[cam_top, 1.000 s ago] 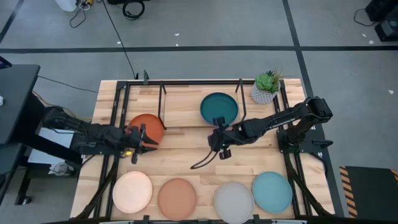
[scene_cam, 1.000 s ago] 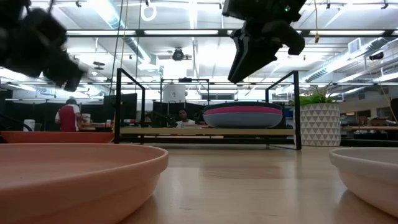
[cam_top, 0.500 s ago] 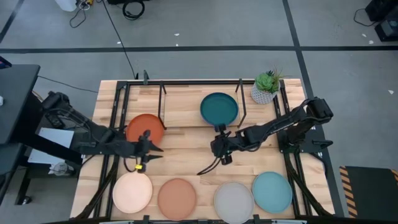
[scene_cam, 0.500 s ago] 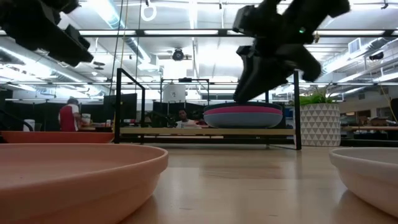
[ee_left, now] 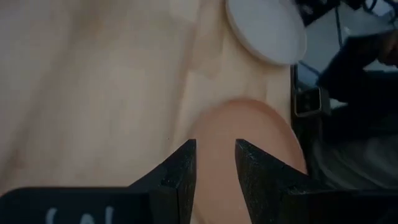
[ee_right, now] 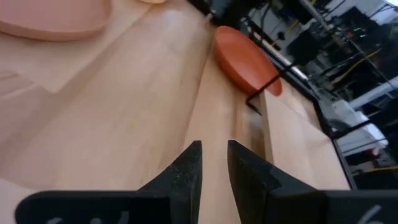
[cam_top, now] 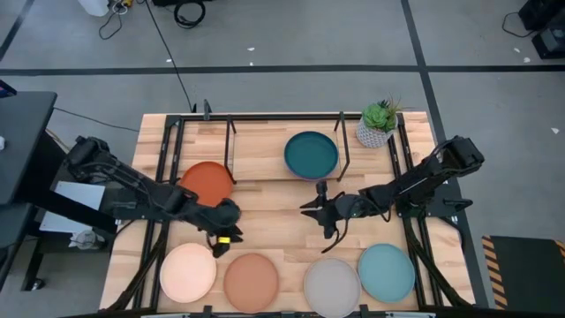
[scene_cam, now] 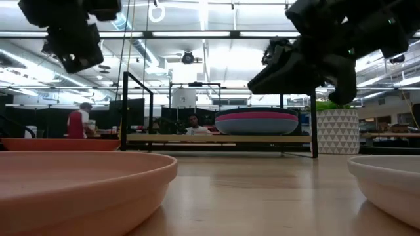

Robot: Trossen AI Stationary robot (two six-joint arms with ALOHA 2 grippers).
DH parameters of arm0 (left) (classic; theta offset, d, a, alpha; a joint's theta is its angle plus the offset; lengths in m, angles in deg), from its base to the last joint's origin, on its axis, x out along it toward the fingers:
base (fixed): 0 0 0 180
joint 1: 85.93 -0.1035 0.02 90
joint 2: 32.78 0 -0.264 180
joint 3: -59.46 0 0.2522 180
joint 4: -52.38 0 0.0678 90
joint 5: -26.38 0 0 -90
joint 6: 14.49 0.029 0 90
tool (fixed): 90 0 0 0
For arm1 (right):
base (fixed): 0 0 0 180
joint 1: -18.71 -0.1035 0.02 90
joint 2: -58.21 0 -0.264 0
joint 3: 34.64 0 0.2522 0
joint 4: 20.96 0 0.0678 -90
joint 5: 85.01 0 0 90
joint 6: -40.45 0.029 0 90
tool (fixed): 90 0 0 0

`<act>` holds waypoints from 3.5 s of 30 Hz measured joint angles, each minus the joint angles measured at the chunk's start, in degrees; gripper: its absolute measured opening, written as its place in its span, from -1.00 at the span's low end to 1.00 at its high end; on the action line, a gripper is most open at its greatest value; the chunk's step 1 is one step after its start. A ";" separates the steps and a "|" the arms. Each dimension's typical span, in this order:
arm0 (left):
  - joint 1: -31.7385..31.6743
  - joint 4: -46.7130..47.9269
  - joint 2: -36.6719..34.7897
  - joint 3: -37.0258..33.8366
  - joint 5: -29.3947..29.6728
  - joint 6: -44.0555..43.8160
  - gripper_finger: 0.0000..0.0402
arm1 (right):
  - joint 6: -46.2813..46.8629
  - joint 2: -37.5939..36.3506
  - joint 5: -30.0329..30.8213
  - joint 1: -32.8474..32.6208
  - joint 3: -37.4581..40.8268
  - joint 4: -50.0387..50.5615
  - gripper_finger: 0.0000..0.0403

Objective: Place and stack plates onto a shelf
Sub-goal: Put the brown plate on the shelf

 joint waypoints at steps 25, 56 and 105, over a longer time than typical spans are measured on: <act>-1.24 8.68 32.65 20.97 -11.33 4.00 -0.41 | -5.97 0.11 -10.70 6.58 3.03 -5.39 -0.59; -2.42 22.28 35.72 29.11 -1.61 12.52 -0.64 | -2.40 0.19 -16.37 9.36 3.01 -3.72 -0.59; -16.50 45.76 37.29 45.39 4.09 48.94 -0.95 | 6.59 0.18 -16.41 8.36 3.01 -3.39 -0.59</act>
